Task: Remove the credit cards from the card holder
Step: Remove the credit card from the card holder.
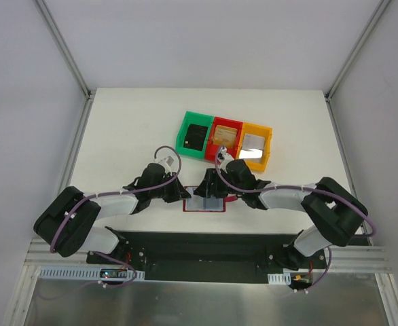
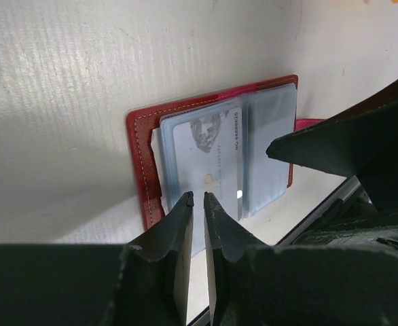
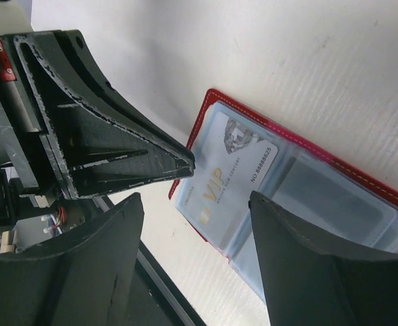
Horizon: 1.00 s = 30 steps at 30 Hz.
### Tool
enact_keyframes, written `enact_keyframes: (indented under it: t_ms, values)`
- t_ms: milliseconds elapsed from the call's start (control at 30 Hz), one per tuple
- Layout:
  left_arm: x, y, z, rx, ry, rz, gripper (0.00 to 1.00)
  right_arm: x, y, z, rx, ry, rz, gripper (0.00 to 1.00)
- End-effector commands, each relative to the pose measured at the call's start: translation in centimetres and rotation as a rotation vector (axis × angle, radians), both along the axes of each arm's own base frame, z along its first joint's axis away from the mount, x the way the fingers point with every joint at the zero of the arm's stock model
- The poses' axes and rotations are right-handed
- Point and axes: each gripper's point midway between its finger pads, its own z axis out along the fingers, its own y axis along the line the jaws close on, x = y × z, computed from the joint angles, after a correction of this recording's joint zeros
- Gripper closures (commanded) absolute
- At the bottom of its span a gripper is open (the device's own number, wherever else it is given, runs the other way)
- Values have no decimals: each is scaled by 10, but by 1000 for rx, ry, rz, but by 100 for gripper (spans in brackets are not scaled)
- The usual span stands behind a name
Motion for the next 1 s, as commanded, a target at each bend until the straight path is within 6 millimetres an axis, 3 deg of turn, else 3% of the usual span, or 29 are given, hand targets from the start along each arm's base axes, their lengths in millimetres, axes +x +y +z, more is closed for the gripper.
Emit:
enact_keyframes:
  t_ms: [0, 567, 967]
  values:
    - [6, 0, -1, 30, -30, 10, 90, 1, 13, 8, 91, 9, 16, 34]
    - [7, 7, -13, 79, -12, 32, 100, -4, 5, -19, 40, 54, -3, 40]
    - [7, 9, -20, 98, 5, 37, 100, -4, 10, -11, 81, 49, 10, 43]
